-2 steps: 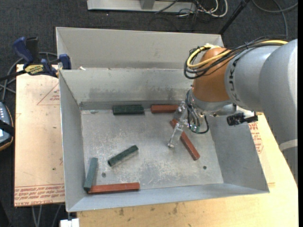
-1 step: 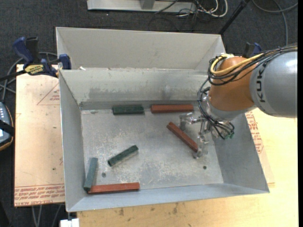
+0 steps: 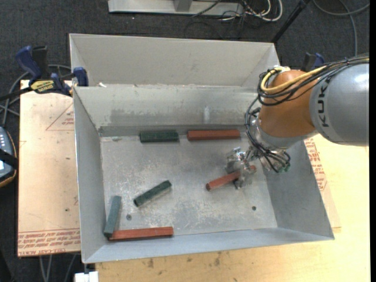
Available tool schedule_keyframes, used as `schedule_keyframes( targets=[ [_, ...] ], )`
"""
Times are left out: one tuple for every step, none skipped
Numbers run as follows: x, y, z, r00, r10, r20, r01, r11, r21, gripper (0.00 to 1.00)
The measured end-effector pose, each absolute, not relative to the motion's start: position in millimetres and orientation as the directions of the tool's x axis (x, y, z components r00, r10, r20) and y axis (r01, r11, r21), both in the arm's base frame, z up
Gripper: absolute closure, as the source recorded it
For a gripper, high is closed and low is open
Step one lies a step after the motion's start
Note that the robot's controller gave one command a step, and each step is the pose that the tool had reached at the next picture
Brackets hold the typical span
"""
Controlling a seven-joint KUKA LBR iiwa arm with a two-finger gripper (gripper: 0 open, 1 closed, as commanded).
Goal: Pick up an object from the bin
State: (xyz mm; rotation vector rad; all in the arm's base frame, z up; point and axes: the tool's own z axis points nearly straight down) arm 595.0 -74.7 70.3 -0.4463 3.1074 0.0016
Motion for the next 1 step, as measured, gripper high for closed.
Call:
schedule_keyframes(
  targets=[
    [615.0, -59.8, 239.0, -0.916, -0.401, -0.012, -0.401, 0.916, -0.006, 1.0]
  ],
)
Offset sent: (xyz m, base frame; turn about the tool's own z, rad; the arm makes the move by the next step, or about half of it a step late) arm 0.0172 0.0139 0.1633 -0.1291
